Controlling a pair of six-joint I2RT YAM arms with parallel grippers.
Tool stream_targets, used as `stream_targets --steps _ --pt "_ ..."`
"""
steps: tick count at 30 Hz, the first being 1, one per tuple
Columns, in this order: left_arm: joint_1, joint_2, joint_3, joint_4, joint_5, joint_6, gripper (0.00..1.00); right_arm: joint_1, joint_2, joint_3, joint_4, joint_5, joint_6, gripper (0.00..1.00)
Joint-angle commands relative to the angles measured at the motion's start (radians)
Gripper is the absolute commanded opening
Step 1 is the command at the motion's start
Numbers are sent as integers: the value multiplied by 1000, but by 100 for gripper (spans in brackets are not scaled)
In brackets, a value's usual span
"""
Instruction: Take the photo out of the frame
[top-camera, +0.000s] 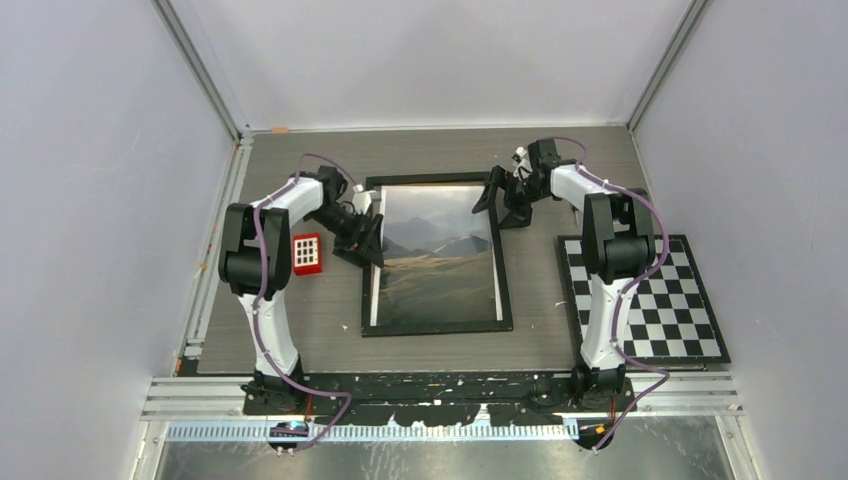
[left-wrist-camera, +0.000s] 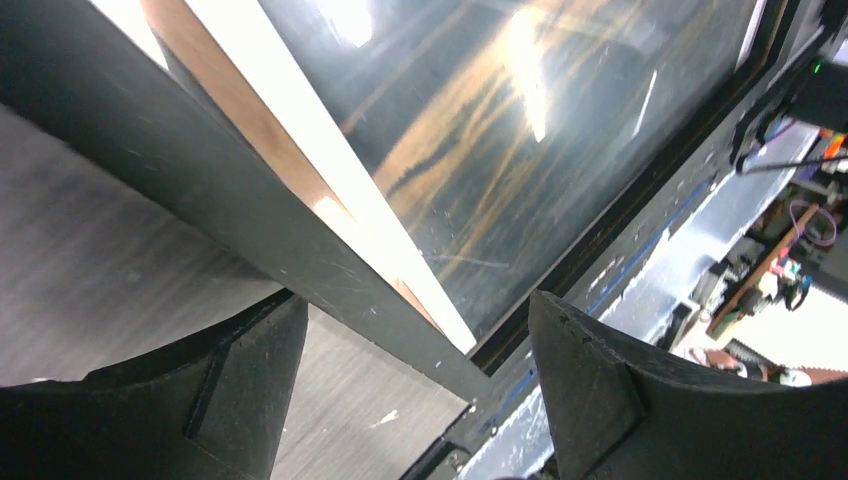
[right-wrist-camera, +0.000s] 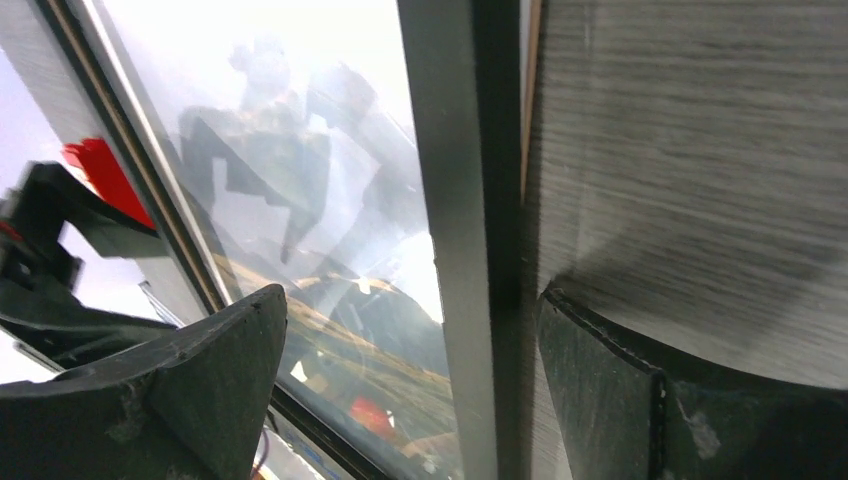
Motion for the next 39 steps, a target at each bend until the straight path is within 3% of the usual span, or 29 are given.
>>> stream_targets --steps 1,10,20,33,39 --pt "15 -15 44 94 27 -76 81 -23 -31 -33 -162 128 -131 98" --pt "15 -39 36 129 -36 -112 79 -78 -95 -60 -296 136 -231 99" --pt "3 -44 15 183 -13 -157 71 -61 -132 -173 -286 39 -216 76" --pt "-23 2 90 231 -12 -196 60 -56 -50 -73 -269 2 -204 46" --pt "-21 48 139 234 -23 -222 60 -56 -27 -31 -257 3 -176 42"
